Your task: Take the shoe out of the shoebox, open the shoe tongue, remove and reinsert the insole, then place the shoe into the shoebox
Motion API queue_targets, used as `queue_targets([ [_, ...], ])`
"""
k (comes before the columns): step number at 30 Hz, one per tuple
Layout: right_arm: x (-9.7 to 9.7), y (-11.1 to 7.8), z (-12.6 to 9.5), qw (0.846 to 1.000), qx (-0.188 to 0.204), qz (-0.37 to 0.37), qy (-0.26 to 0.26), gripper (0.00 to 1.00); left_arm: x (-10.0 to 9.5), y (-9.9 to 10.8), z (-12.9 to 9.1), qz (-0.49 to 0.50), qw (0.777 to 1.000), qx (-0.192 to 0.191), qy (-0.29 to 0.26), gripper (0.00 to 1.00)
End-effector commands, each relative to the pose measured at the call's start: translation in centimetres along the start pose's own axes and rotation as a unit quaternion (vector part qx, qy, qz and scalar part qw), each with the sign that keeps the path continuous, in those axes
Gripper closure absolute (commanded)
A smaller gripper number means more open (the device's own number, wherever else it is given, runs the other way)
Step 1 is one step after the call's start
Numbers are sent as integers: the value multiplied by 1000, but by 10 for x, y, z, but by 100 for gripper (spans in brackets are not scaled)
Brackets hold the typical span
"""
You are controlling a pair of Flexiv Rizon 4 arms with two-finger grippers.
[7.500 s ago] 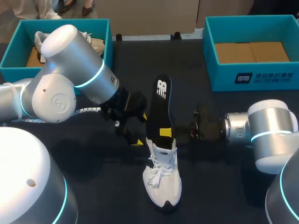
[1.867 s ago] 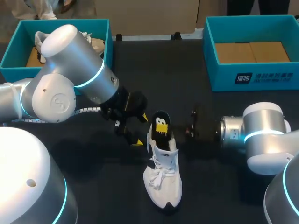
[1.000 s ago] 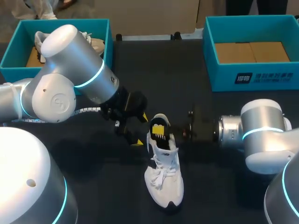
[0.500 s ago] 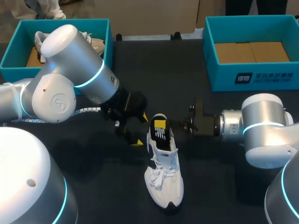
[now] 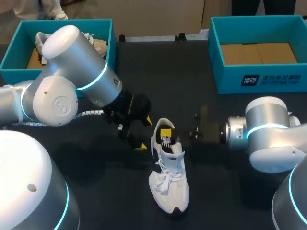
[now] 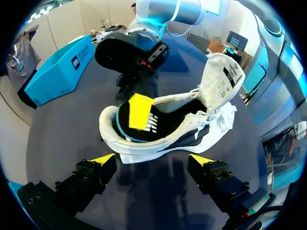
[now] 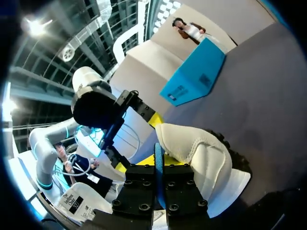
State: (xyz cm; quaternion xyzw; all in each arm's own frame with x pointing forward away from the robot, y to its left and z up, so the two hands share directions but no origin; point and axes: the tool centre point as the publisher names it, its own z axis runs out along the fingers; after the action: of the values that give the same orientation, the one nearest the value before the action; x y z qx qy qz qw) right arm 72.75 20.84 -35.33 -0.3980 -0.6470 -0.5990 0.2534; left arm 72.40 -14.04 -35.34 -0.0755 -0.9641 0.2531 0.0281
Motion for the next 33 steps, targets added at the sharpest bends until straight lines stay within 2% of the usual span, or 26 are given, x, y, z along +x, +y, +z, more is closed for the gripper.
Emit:
queue_targets([
  [1, 5, -15, 1, 1000, -3, 2, -16, 100, 0, 0, 1, 0, 1000, 0, 0, 0],
  [4, 12, -14, 1, 1000, -9, -11, -15, 100, 0, 0, 1, 0, 1000, 0, 0, 0],
  [5, 14, -12, 1, 1000, -11, -18, -14, 85, 0, 0, 1, 0, 1000, 0, 0, 0],
  [6, 16, -10, 1, 1000, -12, -22, -14, 81, 0, 0, 1, 0, 1000, 0, 0, 0],
  [7, 19, -6, 2, 999, -13, -31, -14, 64, 0, 0, 1, 0, 1000, 0, 0, 0],
  [9, 23, -1, 2, 999, -12, -43, -13, 55, 0, 0, 1, 0, 1000, 0, 0, 0],
  [19, 31, 24, 1, 996, -8, -85, -14, 51, 0, 0, 1, 0, 1000, 0, 0, 0],
  [26, 35, 31, -3, 995, -2, -98, -12, 52, 0, 0, 1, 0, 1000, 0, 0, 0],
  [33, 37, 33, -13, 995, 16, -96, -17, 54, -3, 2, -33, 36, 998, 7, 50, 0],
])
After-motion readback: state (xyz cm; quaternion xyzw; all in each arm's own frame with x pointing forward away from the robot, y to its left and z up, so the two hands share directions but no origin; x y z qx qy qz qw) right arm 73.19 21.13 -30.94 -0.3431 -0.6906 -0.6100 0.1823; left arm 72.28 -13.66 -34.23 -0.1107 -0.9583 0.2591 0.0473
